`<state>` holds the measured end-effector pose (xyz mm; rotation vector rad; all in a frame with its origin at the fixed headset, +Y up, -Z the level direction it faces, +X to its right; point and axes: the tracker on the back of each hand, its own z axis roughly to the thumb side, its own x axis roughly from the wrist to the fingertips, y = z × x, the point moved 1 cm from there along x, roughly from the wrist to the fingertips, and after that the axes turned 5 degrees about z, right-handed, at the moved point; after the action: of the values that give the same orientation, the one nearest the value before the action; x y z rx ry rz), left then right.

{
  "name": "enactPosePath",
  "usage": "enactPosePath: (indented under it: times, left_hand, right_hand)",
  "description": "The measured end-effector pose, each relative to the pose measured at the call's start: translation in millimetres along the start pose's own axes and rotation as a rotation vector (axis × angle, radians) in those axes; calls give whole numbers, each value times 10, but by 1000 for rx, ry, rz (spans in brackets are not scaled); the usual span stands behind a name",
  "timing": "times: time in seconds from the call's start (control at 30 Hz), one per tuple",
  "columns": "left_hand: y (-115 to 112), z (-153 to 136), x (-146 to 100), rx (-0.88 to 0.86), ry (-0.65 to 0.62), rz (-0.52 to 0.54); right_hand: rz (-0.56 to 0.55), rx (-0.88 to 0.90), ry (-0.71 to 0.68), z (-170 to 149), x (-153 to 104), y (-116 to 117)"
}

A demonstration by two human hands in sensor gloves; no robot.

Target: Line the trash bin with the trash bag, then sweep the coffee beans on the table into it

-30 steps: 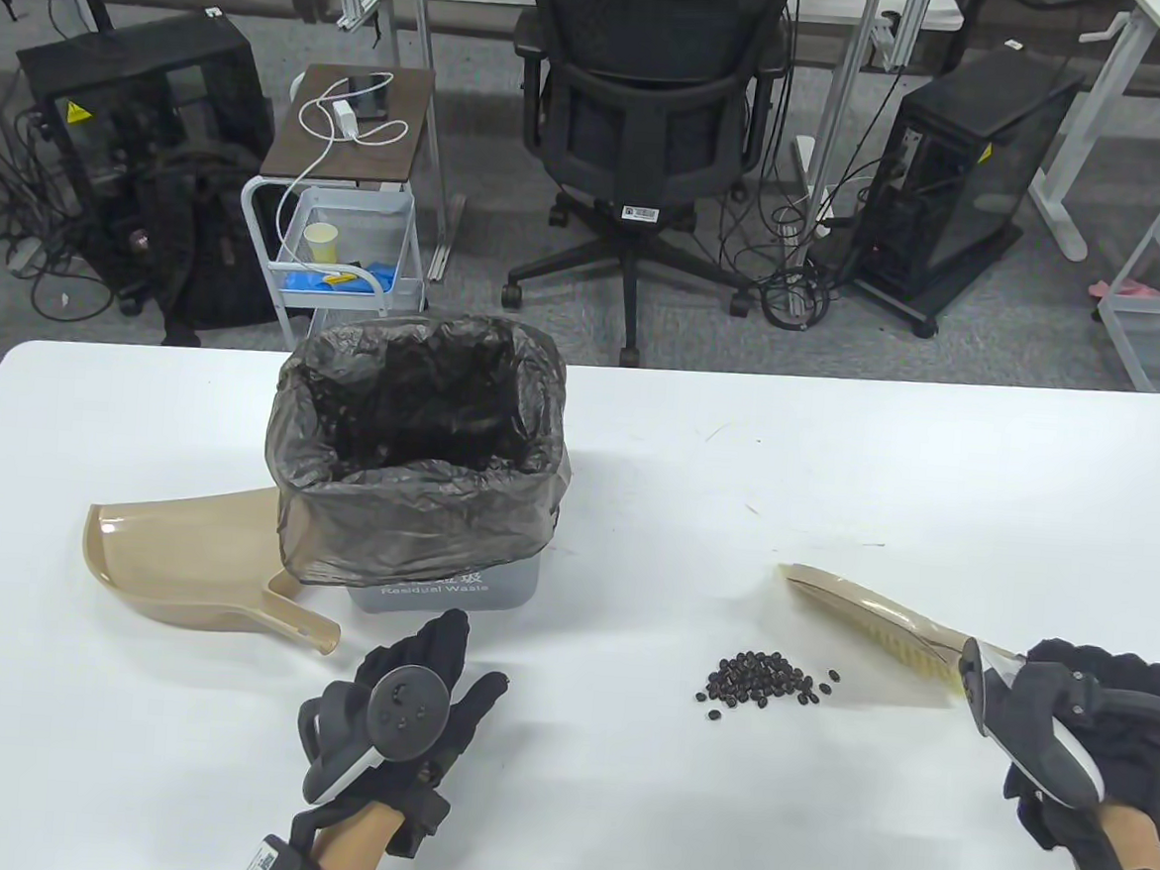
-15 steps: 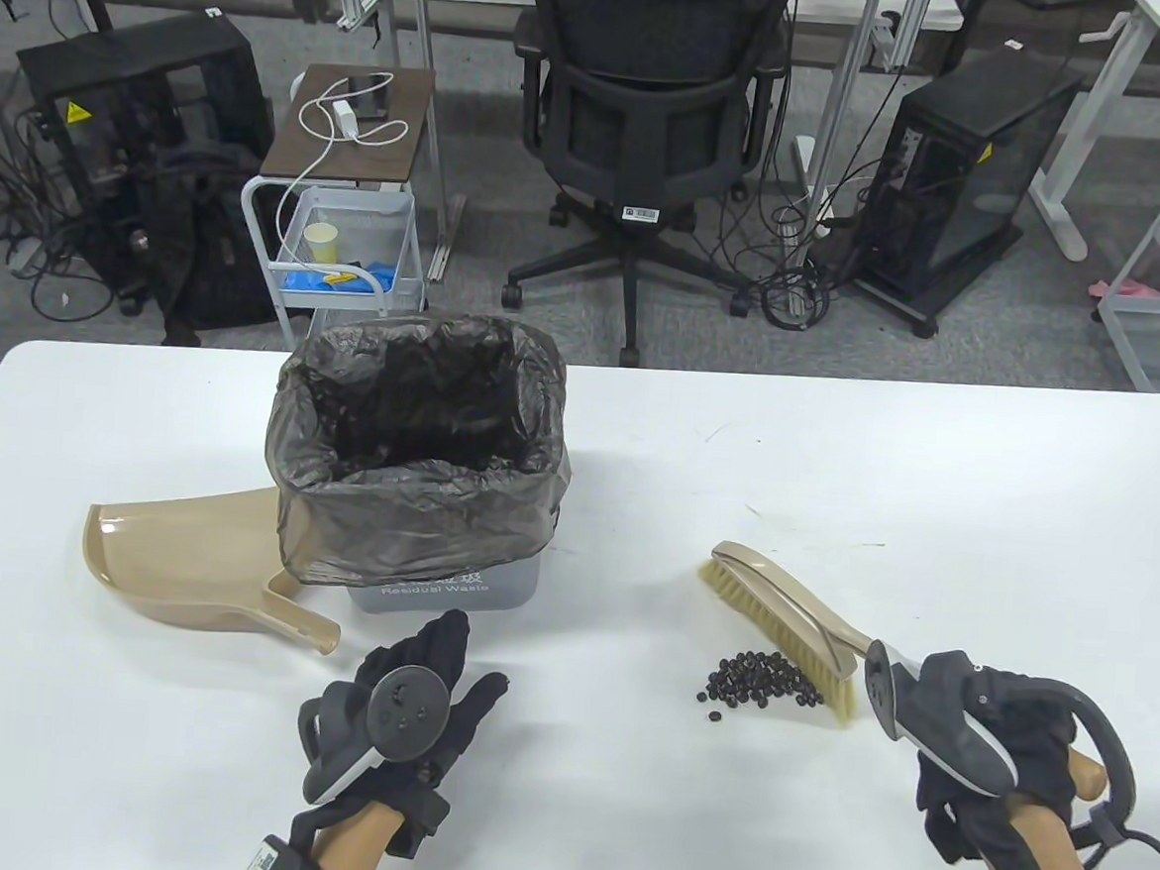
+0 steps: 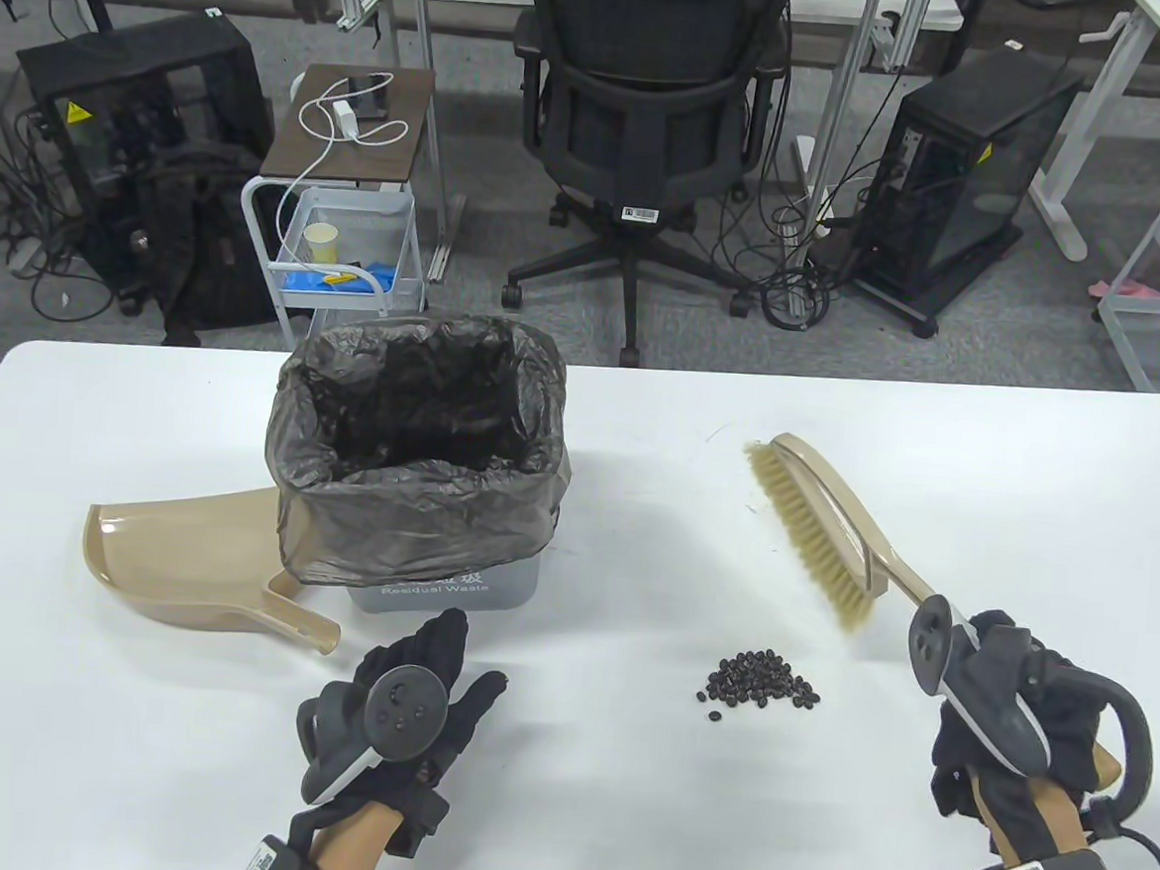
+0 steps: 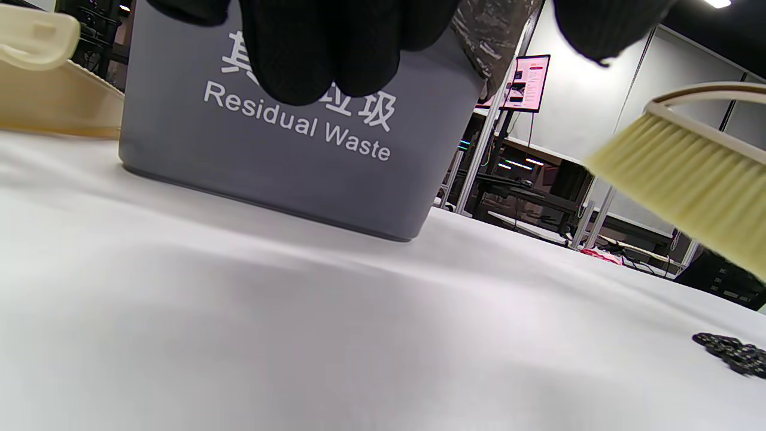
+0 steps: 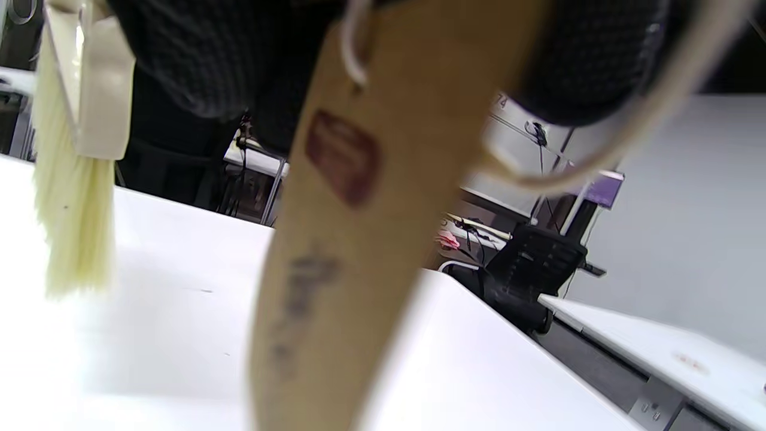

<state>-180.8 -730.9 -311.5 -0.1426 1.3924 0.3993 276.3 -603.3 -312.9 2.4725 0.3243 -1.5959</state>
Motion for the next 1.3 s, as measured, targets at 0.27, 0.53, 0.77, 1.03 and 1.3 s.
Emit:
enactPosePath:
  times: [0.27, 0.53, 0.77, 1.03, 1.3]
  left_hand:
    - [18, -7, -4, -5, 3, 8]
    - [94, -12, -18, 9, 12, 41]
    - [526, -267, -108, -89, 120, 258]
    - [724, -1024, -200, -141, 471, 369]
    - [254, -1492, -92, -251, 703, 198]
  right_hand:
    - [72, 499, 32, 180, 165, 640]
    - [38, 737, 36, 304, 168, 1210]
    - [55, 859, 30, 92, 156, 1241]
    - [73, 888, 81, -39, 152, 1352]
    - [76, 891, 75, -34, 147, 1363]
